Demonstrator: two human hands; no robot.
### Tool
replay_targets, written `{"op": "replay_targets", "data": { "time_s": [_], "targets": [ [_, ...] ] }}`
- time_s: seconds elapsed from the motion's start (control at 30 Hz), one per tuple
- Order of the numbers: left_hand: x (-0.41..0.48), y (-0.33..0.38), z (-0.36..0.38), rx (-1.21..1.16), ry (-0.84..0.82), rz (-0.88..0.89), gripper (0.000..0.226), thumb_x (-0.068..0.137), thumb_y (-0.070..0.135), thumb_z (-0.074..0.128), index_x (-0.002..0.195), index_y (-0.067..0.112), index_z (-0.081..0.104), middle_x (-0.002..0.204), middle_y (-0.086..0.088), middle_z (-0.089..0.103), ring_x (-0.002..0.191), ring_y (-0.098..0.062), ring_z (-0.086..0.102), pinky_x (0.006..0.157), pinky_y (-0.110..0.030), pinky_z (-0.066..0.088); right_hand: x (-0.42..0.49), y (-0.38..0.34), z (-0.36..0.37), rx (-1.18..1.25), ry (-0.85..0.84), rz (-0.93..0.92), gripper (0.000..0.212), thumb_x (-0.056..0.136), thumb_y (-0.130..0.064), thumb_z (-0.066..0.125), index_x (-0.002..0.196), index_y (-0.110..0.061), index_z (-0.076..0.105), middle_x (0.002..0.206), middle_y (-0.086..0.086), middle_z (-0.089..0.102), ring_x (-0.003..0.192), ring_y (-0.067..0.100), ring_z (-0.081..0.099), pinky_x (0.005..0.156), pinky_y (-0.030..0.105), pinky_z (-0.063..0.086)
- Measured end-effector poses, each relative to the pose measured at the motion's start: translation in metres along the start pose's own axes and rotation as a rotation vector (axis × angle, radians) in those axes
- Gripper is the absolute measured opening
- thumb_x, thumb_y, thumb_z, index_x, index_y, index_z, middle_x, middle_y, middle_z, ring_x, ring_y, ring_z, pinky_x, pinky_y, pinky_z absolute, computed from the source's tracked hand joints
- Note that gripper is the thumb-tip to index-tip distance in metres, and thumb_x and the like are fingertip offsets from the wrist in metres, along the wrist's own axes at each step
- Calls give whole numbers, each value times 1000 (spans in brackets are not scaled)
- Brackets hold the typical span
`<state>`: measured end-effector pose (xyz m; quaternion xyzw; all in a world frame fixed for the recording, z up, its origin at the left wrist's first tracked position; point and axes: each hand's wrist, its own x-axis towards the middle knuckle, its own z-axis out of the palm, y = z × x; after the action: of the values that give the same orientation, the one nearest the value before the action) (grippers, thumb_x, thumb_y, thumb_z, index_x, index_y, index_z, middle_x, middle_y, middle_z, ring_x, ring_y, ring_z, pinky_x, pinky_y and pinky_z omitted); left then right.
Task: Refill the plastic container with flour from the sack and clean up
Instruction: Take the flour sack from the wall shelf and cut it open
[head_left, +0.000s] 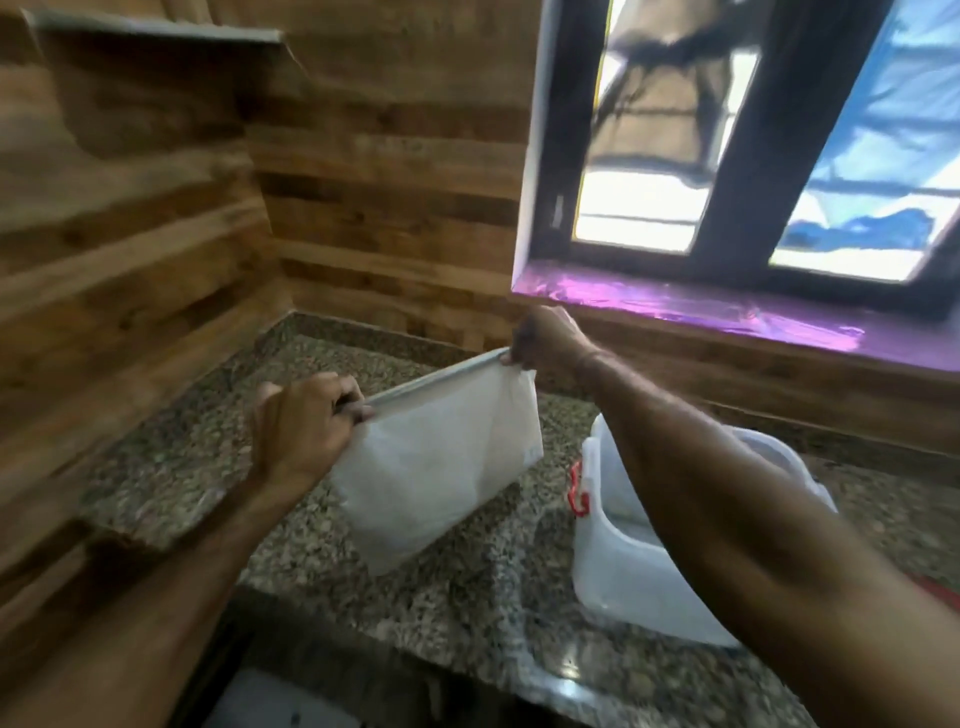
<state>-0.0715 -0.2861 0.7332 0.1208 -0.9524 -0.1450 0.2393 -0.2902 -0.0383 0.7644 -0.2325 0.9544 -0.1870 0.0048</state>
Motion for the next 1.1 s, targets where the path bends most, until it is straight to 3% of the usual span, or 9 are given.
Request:
{"op": "replay_targets", "data": {
  "time_s": [0.07, 0.2, 0.4, 0.53, 0.67, 0.8, 0.93, 1.03, 1.1],
  "targets": [
    [-25, -4, 24, -14, -32, -93, 21, 87, 33, 78, 71, 26, 66, 79, 8, 71, 85, -23, 70, 88, -43, 40, -10, 8, 22, 13, -20, 9, 19, 73, -27, 92, 70, -15, 77, 62, -4, 68, 58, 10, 64, 63, 24, 51],
    [-62, 3, 59, -38, -128, -176, 23, 85, 37, 79, 71, 23, 68, 76, 9, 73, 80, -19, 70, 90, -41, 40, -27, 29, 67, -23, -66, 40, 19, 71, -28, 91, 83, -16, 82, 78, 0, 71, 75, 16, 63, 68, 23, 41],
    [-68, -2, 66, -32, -190, -152, 30, 84, 52, 78, 76, 26, 65, 71, 12, 68, 73, -14, 64, 85, -37, 44, -44, 43, 88, -21, -43, 70, 8, 80, -14, 77, 80, -21, 80, 82, 3, 75, 88, 27, 71, 70, 24, 39],
    [-59, -26, 40, -39, -357, -140, 35, 81, 57, 80, 73, 25, 68, 66, 14, 65, 66, -9, 62, 64, -26, 42, -63, 6, 94, -2, -112, -92, 11, 85, -20, 78, 92, -28, 77, 100, -3, 77, 93, 21, 72, 81, 35, 59],
    [-37, -35, 16, -172, -439, -124, 26, 80, 41, 86, 67, 24, 71, 62, 14, 67, 61, -5, 64, 60, -24, 44, -97, -61, 126, 116, -175, -348, 31, 87, -33, 81, 117, -24, 75, 117, -5, 76, 94, 3, 65, 86, 21, 54],
    [-20, -35, 11, -413, -452, -111, 17, 87, 24, 83, 72, 20, 74, 66, 8, 74, 64, -11, 73, 66, -30, 59, -115, -105, 162, 319, -146, -379, 33, 83, -48, 82, 108, -27, 78, 106, -9, 76, 82, 1, 63, 72, 24, 55],
    [-17, -42, 15, -674, -453, -75, 10, 94, 22, 75, 89, 13, 75, 76, -2, 77, 72, -15, 73, 70, -32, 58, -117, -124, 179, 492, -68, -258, 25, 86, -47, 79, 69, -32, 69, 66, -20, 64, 59, -1, 55, 55, 26, 40],
    [-30, -65, 19, -838, -355, -176, 18, 101, 33, 66, 102, 17, 72, 87, -3, 78, 79, -16, 73, 71, -29, 58, -117, -124, 184, 689, -93, -165, 37, 93, -36, 75, 61, -21, 66, 56, -5, 59, 53, 4, 47, 53, 27, 37],
    [-49, -81, 30, -743, -323, -213, 11, 97, 32, 70, 98, 22, 72, 88, 6, 78, 82, -9, 73, 77, -35, 62, -118, -123, 182, 829, -132, -121, 34, 94, -30, 77, 67, -10, 68, 65, 8, 65, 59, 8, 56, 57, 24, 44]
  ]
}}
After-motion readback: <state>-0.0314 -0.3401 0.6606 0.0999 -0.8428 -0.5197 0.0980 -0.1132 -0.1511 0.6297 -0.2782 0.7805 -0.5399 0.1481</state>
